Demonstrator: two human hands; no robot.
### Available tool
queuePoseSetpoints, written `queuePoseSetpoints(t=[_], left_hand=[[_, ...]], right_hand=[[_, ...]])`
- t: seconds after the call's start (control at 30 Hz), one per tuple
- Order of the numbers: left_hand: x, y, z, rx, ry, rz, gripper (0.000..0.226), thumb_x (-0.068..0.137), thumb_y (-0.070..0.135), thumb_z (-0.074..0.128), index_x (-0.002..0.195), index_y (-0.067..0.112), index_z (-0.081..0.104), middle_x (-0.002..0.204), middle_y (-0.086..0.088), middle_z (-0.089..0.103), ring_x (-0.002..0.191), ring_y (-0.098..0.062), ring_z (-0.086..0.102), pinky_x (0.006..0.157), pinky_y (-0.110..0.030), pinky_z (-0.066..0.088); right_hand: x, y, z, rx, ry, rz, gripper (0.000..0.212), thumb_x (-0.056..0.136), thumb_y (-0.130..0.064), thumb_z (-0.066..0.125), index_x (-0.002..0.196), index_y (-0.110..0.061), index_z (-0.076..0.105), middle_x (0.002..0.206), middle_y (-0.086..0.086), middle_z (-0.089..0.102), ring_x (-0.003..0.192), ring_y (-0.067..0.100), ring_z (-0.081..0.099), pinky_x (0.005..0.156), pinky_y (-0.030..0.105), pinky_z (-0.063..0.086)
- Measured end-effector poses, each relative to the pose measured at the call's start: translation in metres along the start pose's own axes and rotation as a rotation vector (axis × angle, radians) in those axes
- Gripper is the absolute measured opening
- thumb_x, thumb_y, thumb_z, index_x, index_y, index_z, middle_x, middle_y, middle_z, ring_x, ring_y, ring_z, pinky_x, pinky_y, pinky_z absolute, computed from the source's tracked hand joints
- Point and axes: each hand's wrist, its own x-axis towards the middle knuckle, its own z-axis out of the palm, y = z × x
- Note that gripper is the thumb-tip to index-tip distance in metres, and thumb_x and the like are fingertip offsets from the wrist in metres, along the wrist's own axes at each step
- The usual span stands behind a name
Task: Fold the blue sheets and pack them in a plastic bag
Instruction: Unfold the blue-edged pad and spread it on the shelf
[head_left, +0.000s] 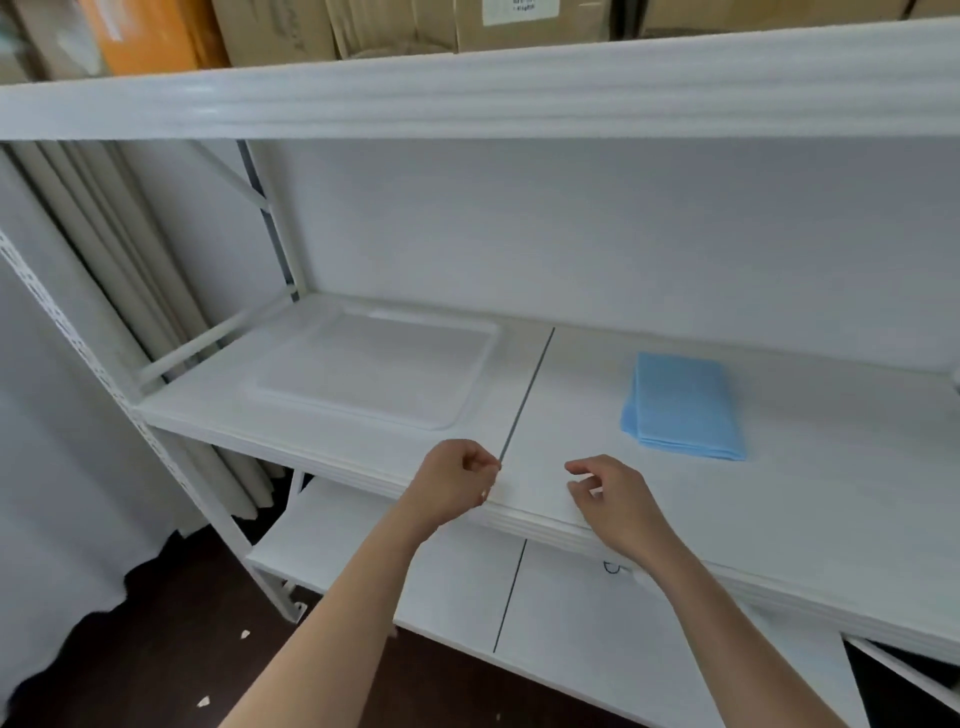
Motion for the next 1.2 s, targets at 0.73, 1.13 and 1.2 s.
queuePoseSetpoints(t=[0.73, 1.13, 1.2], left_hand=[[0.184, -0.047, 0.046, 0.209, -0.383, 0.029, 0.041, 0.090, 0.024, 0.062, 0.129, 0.018, 0.050, 0.126, -0.001, 0.043, 0.108, -0.010, 0.044, 0.085, -0.019, 0.037], [0.207, -0.060, 0.061, 0.185, -0.450, 0.097, 0.025, 0.088, 0.018, 0.063, 0.113, 0.017, 0.062, 0.105, -0.002, 0.047, 0.081, -0.005, 0.047, 0.064, -0.007, 0.037], [0.207, -0.058, 0.064, 0.171, -0.451, 0.104, 0.023, 0.088, 0.018, 0.064, 0.111, 0.018, 0.063, 0.104, -0.002, 0.048, 0.079, -0.003, 0.047, 0.065, -0.008, 0.038]], right_hand=[[0.112, 0.101, 0.017, -0.082, 0.631, 0.543, 0.053, 0.087, -0.012, 0.060, 0.137, -0.013, 0.040, 0.123, 0.016, 0.048, 0.109, 0.035, 0.053, 0.083, 0.041, 0.047], [0.106, 0.098, 0.032, -0.242, 0.705, 0.522, 0.012, 0.089, -0.012, 0.054, 0.080, -0.013, 0.062, 0.085, 0.002, 0.058, 0.072, 0.026, 0.058, 0.059, 0.033, 0.046], [0.101, 0.095, 0.036, -0.247, 0.716, 0.492, 0.013, 0.088, -0.011, 0.055, 0.077, -0.014, 0.060, 0.081, 0.001, 0.057, 0.069, 0.025, 0.057, 0.056, 0.032, 0.045]])
